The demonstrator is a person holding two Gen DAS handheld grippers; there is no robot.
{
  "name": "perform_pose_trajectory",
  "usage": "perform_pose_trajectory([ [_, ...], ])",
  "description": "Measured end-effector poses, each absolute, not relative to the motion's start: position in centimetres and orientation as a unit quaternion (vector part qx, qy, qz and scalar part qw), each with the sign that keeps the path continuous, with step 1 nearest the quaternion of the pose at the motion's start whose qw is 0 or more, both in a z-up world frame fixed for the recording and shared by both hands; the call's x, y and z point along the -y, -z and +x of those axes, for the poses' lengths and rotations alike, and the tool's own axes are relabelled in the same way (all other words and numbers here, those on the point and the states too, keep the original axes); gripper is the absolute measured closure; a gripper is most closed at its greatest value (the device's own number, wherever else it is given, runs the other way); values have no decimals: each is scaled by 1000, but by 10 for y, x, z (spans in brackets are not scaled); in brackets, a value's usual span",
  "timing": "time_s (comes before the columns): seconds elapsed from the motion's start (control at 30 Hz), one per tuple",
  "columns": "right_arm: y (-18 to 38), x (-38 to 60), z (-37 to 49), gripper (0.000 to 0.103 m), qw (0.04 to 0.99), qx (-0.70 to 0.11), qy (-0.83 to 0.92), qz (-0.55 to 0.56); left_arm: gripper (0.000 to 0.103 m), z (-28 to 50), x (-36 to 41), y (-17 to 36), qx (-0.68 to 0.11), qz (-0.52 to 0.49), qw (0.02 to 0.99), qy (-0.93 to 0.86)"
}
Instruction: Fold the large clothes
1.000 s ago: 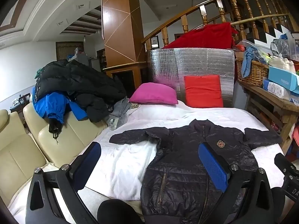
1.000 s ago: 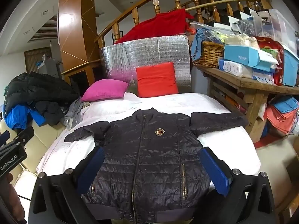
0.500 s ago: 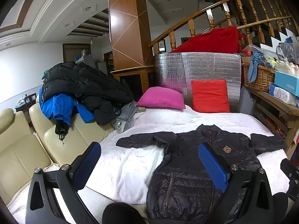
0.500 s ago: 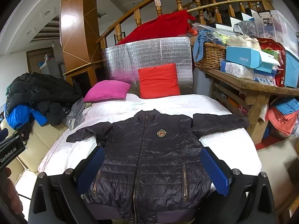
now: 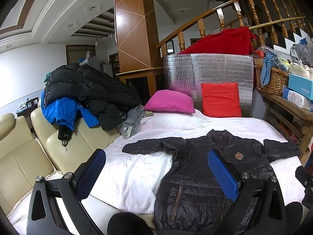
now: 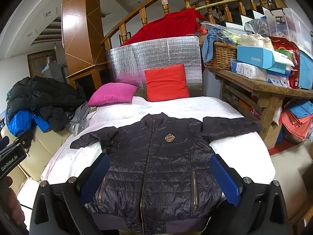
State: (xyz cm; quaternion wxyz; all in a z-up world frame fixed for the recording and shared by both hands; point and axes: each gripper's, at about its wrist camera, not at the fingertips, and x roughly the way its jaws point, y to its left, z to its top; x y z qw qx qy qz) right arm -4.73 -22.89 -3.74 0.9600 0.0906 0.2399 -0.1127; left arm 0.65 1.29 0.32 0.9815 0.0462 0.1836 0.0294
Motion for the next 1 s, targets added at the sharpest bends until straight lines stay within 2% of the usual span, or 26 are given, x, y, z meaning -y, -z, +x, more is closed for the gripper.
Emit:
perform_pose_trajectory([
  [1.0,45,226,-43,0,958,-252,110,85,0,7,-10,0,-192,52,980,-22],
])
